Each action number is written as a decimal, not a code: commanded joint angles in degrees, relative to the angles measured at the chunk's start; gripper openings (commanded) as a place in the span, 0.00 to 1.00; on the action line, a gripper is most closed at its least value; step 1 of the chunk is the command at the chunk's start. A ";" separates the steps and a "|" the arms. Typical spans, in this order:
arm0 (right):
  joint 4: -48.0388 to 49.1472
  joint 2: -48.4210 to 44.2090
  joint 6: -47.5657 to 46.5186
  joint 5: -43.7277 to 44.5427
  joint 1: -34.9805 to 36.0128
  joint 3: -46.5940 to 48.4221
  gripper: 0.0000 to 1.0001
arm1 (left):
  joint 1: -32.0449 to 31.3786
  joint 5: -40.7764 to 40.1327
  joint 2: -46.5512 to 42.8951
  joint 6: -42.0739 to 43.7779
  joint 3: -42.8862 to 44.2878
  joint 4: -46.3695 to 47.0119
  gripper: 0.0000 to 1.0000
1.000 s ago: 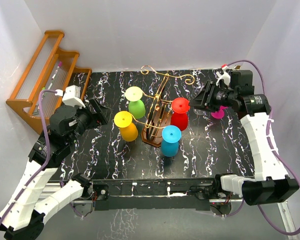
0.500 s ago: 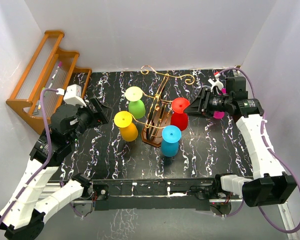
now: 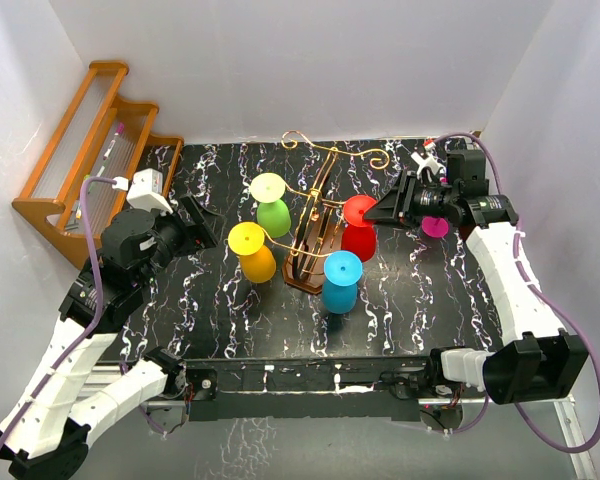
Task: Take the wine glass off the wine glass rack
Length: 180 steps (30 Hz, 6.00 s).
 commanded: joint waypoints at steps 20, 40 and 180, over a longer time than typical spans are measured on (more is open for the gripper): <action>5.26 -1.28 5.76 0.64 -0.23 0.96 0.07 | -0.08 0.61 0.09 -0.03 1.37 0.10 0.77; 19.44 -4.79 22.68 -1.02 -3.57 -3.52 0.07 | -0.02 0.86 -0.96 -0.86 0.55 0.02 0.77; 26.68 -15.73 -59.98 65.64 60.67 -2.49 0.51 | -0.09 13.54 -0.34 -42.13 -2.91 21.22 0.00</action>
